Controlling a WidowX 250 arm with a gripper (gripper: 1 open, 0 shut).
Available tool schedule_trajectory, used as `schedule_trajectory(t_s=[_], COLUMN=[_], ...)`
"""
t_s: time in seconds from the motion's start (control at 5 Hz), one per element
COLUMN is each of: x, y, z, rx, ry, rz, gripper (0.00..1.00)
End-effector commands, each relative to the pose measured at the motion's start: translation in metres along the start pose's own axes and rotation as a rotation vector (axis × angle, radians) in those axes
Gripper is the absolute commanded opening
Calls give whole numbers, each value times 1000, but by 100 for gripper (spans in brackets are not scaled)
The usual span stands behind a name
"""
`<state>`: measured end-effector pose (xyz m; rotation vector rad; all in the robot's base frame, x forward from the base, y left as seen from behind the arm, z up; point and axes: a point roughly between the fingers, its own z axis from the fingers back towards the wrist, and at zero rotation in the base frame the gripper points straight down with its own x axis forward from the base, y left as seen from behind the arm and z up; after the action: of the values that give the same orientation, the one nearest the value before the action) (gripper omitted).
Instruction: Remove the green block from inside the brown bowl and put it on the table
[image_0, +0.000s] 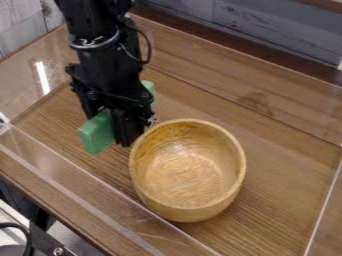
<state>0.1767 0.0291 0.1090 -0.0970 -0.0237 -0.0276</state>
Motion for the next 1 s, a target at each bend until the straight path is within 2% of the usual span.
schedule_trajectory(t_s=[0.0,0.8], x=[6,24], y=[7,15], z=[2,3], rx=[5,-28], ry=[-27,-32], rz=[10,51], gripper=[100,100])
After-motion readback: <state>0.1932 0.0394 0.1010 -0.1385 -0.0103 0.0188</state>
